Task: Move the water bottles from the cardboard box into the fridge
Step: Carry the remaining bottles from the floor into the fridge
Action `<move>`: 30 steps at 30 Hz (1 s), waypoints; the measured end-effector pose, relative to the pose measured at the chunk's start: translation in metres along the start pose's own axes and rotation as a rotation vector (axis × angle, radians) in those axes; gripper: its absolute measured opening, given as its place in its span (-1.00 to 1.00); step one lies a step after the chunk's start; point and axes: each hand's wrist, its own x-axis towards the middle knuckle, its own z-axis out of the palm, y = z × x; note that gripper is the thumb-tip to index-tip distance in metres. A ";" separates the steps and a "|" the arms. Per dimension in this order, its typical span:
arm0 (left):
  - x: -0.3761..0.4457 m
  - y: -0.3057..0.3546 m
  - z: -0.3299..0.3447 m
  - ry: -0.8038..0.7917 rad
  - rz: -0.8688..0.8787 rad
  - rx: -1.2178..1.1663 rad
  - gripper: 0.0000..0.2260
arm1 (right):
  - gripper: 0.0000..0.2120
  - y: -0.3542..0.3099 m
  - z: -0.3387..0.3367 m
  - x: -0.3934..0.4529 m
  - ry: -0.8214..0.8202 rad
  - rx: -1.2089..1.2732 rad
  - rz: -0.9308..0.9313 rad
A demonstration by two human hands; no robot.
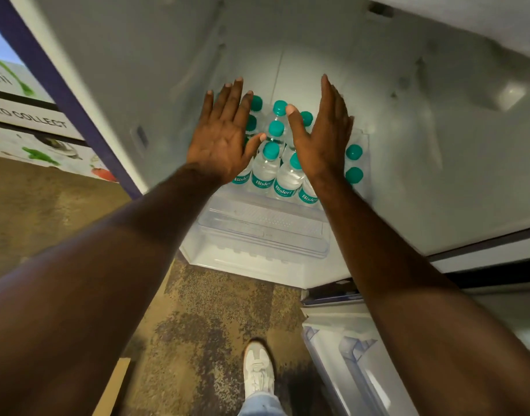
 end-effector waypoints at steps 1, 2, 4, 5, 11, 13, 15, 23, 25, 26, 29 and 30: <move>-0.007 -0.002 -0.001 0.017 -0.007 -0.015 -0.32 | -0.25 -0.001 -0.002 -0.008 0.005 -0.049 -0.027; -0.014 -0.004 -0.003 0.039 -0.007 -0.043 -0.33 | -0.24 -0.001 -0.002 -0.017 0.008 -0.082 -0.049; -0.030 -0.008 -0.005 0.082 0.005 -0.115 -0.33 | -0.23 -0.001 -0.001 -0.035 0.010 -0.111 -0.082; -0.038 -0.009 -0.005 0.101 0.010 -0.145 -0.33 | -0.23 -0.002 0.000 -0.045 0.012 -0.116 -0.094; -0.099 -0.009 0.000 0.160 0.037 -0.255 -0.38 | -0.20 -0.009 -0.002 -0.110 0.021 -0.141 -0.150; -0.121 -0.009 0.002 0.156 0.055 -0.242 -0.39 | -0.22 -0.006 -0.005 -0.132 0.037 -0.173 -0.159; -0.142 -0.008 0.009 0.137 0.073 -0.211 -0.40 | -0.23 -0.001 -0.006 -0.154 0.038 -0.180 -0.149; -0.250 -0.013 0.058 -0.030 -0.034 -0.167 -0.38 | -0.24 0.001 0.002 -0.243 -0.103 -0.152 -0.123; -0.279 -0.016 0.067 -0.050 -0.101 -0.146 -0.38 | -0.23 -0.003 0.009 -0.265 -0.157 -0.158 -0.125; -0.292 -0.018 0.072 -0.065 -0.136 -0.144 -0.38 | -0.23 -0.005 0.014 -0.275 -0.177 -0.168 -0.131; -0.327 -0.028 0.086 -0.118 -0.227 -0.153 -0.35 | -0.23 -0.015 0.030 -0.306 -0.251 -0.175 -0.163; -0.339 -0.032 0.090 -0.129 -0.252 -0.149 -0.35 | -0.23 -0.020 0.036 -0.317 -0.279 -0.173 -0.187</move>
